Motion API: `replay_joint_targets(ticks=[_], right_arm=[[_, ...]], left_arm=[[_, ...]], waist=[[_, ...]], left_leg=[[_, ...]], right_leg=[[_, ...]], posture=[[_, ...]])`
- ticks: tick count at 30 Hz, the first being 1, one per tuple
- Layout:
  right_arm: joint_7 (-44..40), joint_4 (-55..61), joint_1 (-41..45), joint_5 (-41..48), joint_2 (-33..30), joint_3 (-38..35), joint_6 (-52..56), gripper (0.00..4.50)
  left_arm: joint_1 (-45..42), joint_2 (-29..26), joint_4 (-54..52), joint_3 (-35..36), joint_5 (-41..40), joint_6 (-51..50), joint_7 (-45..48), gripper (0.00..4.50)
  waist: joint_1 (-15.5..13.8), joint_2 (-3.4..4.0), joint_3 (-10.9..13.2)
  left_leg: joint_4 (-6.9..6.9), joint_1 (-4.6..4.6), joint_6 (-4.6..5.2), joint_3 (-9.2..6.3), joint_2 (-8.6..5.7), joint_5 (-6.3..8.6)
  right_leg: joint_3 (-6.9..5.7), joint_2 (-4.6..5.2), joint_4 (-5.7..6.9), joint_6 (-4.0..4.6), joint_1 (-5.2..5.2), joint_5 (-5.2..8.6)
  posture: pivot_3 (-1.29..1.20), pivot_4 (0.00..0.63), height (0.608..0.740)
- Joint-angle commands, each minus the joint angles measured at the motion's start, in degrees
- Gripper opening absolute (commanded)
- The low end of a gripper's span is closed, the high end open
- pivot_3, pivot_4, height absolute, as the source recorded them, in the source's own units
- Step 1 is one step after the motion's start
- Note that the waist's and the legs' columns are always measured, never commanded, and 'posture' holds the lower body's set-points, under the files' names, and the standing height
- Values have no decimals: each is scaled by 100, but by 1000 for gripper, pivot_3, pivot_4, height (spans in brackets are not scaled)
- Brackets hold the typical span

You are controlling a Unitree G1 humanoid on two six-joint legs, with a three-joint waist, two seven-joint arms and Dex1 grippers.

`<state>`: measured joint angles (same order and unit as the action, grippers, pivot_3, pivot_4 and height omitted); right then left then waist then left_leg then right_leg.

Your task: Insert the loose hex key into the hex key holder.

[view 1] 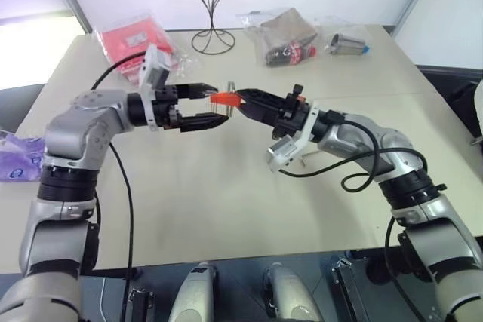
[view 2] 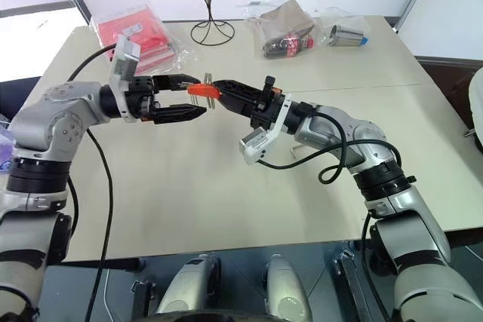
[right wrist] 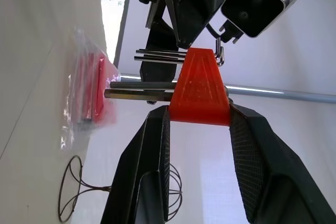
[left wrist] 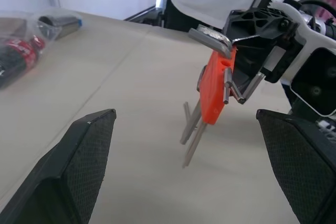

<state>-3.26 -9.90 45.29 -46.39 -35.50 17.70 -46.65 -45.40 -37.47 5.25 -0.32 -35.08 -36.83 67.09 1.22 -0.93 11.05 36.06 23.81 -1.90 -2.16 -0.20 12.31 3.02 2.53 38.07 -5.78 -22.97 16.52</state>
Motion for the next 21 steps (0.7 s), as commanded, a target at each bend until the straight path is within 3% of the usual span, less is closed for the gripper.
replay_joint_targets(ticks=[1, 21], right_arm=[[-70, 78, 153, 246, -25, -91, -45, 1040], [-689, -10, 168, 663, -3, -77, -189, 1040]], left_arm=[[-152, 39, -170, 98, -40, 57, 24, 4500], [-145, 220, -242, 261, -84, 106, -119, 4500]], waist=[[-1, 0, 0], [-3, 0, 0]], left_leg=[[0, 0, 0, 0, 0, 0], [3, 0, 0, -1, 1, 0]], right_leg=[[0, 0, 0, 0, 0, 0], [0, 1, 1, 0, 1, 0]], posture=[[0, 150, 740], [0, 150, 740]])
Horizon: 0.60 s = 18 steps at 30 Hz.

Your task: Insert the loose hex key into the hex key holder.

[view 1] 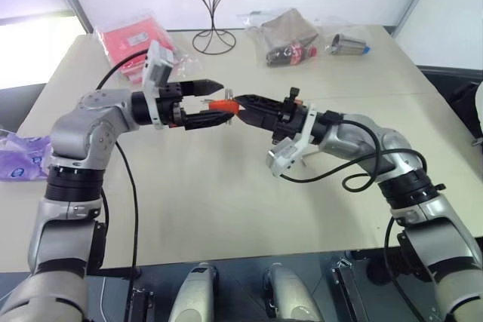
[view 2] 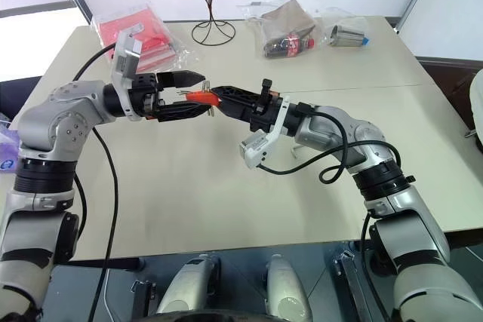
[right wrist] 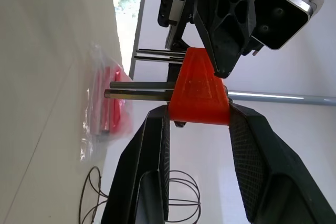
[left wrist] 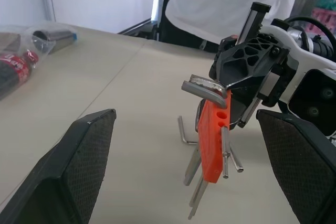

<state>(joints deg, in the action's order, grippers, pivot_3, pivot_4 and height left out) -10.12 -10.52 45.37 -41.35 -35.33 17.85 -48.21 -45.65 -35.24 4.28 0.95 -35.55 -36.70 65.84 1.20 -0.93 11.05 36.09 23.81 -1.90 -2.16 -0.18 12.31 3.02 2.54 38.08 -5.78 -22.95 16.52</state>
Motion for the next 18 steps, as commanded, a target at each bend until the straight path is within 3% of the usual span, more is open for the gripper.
replay_joint_targets(ticks=[1, 7, 8, 10, 17, 18], right_arm=[[-22, 49, 160, 171, -19, -94, -27, 1040], [-94, 52, 180, 223, -11, -121, 1, 1040], [-105, 47, 195, 230, -6, -121, 7, 1040], [-134, 52, 220, 251, 3, -122, 26, 1040], [-153, 52, 232, 259, -3, -124, 44, 1040], [-157, 53, 230, 258, -4, -124, 46, 1040]], left_arm=[[-108, -14, -143, 106, -13, 100, 24, 4500], [-7, -83, -187, 0, 29, 43, 137, 4500], [-9, -89, -178, -4, 31, 38, 148, 4246], [-21, -93, -160, -5, 37, 36, 161, 3613], [-54, -35, -134, 1, 58, 71, 180, 193], [-60, -28, -124, 0, 64, 76, 186, 67]], waist=[[0, 0, 0], [1, 0, 0], [0, 0, 0], [0, 0, 0], [-3, 0, 0], [-2, 0, 0]], left_leg=[[0, 0, 0, 0, 0, 0], [0, 0, 0, 0, 0, 0], [0, 0, 0, 0, 0, 0], [0, 0, 0, 0, 0, 0], [1, 0, 0, 0, 0, 0], [1, 0, 0, 0, 0, 0]], right_leg=[[0, 0, 0, 0, 0, 0], [0, 0, 0, 0, 0, 0], [0, 0, 0, 0, 0, 0], [0, 0, 0, 0, 0, 0], [0, 0, 0, 0, 0, 0], [0, 0, 0, 0, 0, 0]], posture=[[0, 150, 740], [0, 150, 740], [0, 150, 740], [0, 150, 740], [0, 150, 740], [0, 150, 740]])
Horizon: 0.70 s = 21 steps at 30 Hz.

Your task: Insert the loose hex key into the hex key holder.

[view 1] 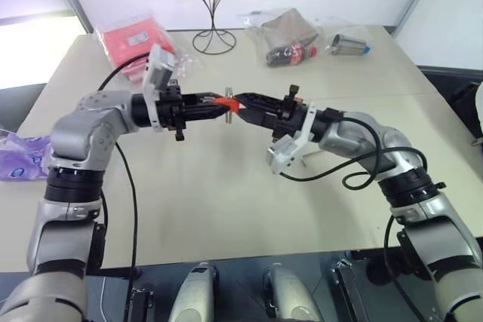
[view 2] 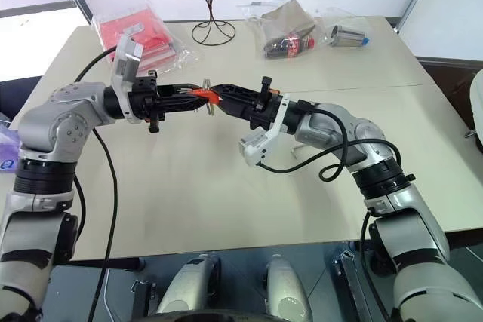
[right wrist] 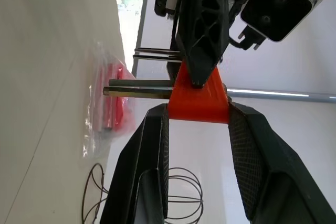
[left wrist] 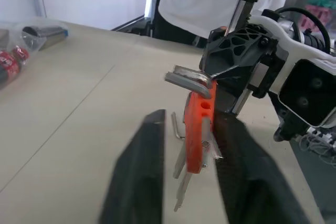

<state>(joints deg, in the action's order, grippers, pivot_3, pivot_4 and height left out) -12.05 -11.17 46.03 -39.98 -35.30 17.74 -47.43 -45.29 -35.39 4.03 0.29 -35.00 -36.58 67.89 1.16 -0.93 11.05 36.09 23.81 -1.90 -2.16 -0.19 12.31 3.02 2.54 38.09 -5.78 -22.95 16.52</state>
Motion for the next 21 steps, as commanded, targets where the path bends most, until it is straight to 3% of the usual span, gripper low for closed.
replay_joint_targets(ticks=[1, 13, 19, 20, 21], right_arm=[[33, 120, 162, 121, -8, -113, -33, 1040], [-162, 208, 96, 244, -32, -79, 6, 1040], [-419, 250, 31, 387, -42, -93, 149, 4135], [-467, 266, 9, 389, -53, -94, 191, 4480], [-641, 282, -54, 509, -89, -108, 326, 4480]], left_arm=[[-100, -7, -94, 68, 14, 66, -16, 67], [-91, 85, -119, 66, 62, 122, -51, 67], [-43, 97, -140, 75, 83, 157, -84, 0], [-24, 95, -156, 81, 85, 160, -90, 0], [0, 89, -173, 91, 87, 163, -101, 0]], waist=[[3, 0, 0], [2, 0, 0], [2, 0, 0], [2, 0, 0], [2, 0, 0]], left_leg=[[0, 0, 0, 0, 0, 0], [0, 0, 0, 0, 0, 0], [0, 0, 0, 0, 0, 0], [1, 0, 0, 0, 1, 0], [0, 0, 0, 0, 0, 0]], right_leg=[[0, 0, 0, 0, 0, 0], [0, 0, 0, 0, 0, 0], [0, 0, 0, 0, 0, 0], [0, 0, 0, 0, 0, 0], [0, 0, 0, 0, 0, 0]], posture=[[0, 150, 740], [0, 150, 740], [0, 150, 740], [0, 150, 740], [0, 150, 740]])
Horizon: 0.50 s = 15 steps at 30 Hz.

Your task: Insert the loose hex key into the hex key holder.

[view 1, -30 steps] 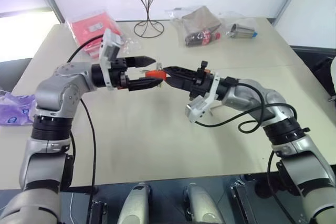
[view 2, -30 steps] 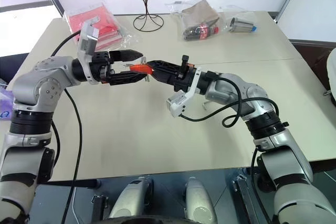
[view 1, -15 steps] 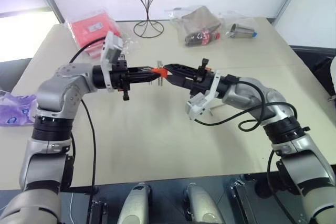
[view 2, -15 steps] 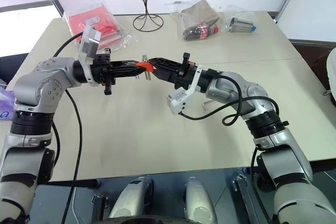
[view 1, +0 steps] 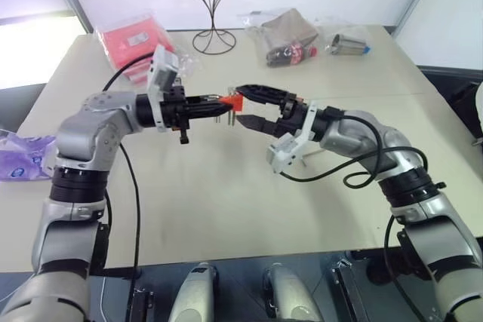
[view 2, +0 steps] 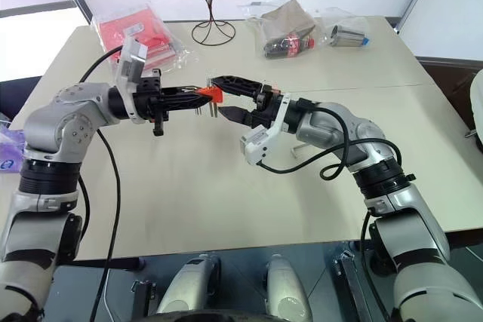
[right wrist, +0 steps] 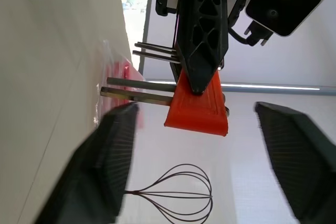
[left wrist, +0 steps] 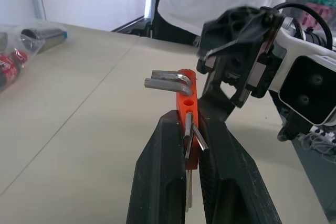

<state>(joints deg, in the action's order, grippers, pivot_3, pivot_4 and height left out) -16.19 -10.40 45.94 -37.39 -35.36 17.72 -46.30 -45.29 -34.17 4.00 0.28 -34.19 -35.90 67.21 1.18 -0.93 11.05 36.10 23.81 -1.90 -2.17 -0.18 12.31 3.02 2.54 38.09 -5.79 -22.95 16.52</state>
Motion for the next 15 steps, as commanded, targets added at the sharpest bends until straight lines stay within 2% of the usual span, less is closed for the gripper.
replay_joint_targets(ticks=[1, 4, 9, 10, 12, 15], right_arm=[[-403, 222, -104, 383, -116, -134, 363, 4480], [-1109, 219, -198, 860, -304, -218, 920, 4480], [-4215, 635, -278, 3235, -980, -483, 3889, 4480], [-4858, 695, -226, 3681, -1208, -510, 4219, 4480], [-5717, 555, -45, 3974, -1584, -464, 4373, 4480], [-6125, -22, 350, 3729, -1695, -271, 4532, 4480]], left_arm=[[17, -38, -179, 100, 11, 102, -45, 0], [91, -71, -239, 112, 50, 173, -85, 0], [441, -230, -637, 124, 242, 432, -181, 0], [513, -237, -730, 172, 218, 424, -239, 0], [665, -240, -930, 267, 165, 390, -374, 0], [895, -218, -1209, 365, 126, 359, -596, 0]], waist=[[-2, 0, 0], [-17, 0, 0], [-23, 1, 1], [-33, 3, 2], [-33, 3, 2], [12, 4, 3]], left_leg=[[0, 0, 0, 0, 0, 0], [2, 0, 0, -1, 2, 0], [4, 0, 1, -2, 8, 0], [3, 0, 3, -4, 9, 1], [4, 0, 7, -3, 9, 4], [5, -6, 9, 0, 10, 5]], right_leg=[[0, 0, 0, 0, 0, 0], [0, 3, 0, 0, 2, 0], [0, 5, 0, -1, 5, 0], [-1, 6, -2, -1, 7, 0], [-2, 9, -4, -1, 8, 0], [-2, 8, -5, -1, 11, 0]], posture=[[0, 150, 740], [0, 150, 740], [0, 150, 740], [0, 150, 740], [0, 150, 740], [0, 150, 740]])
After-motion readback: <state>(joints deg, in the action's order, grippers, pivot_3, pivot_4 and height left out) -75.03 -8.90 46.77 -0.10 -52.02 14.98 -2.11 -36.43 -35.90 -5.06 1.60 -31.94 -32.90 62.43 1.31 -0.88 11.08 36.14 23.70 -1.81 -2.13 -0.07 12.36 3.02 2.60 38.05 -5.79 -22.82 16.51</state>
